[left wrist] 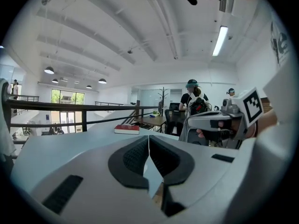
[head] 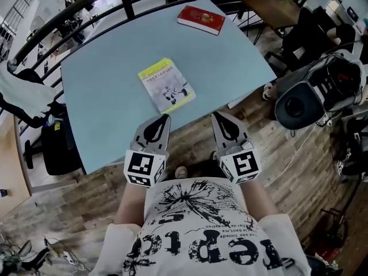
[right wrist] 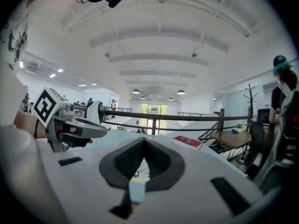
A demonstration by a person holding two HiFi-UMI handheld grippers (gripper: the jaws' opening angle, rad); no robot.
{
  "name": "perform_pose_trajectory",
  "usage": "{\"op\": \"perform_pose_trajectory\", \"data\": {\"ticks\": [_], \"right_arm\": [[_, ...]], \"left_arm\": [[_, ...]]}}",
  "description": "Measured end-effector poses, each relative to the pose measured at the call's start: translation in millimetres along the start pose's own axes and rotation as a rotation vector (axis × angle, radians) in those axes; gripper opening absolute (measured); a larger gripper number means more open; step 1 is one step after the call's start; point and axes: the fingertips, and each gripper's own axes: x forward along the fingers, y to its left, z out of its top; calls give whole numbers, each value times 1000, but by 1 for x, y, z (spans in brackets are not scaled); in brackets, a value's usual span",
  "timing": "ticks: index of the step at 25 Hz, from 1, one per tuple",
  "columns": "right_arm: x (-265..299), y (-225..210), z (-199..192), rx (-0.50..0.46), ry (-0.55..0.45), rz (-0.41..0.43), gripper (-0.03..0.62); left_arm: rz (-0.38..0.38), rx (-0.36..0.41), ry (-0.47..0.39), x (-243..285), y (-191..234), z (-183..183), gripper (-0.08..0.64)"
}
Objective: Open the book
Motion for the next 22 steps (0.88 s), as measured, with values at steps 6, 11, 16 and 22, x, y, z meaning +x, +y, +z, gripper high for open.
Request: {"op": "perform_pose_trajectory", "data": {"ticks": [6,11,16,22], "right_arm": [[51,-39,-5,-17,0,157,9],[80,-86,-7,-34,14,295,9],[111,-119,-19,-67,38,436,9],[140,-144,-47,-69,80,531,9]], "left_arm": [[128,-24,21,48,13,1,21],[240,-56,65,100,5,-3,21],[356,-123,118,145,9,-28,21],[413,-202,229,190,8,-88,23]]}}
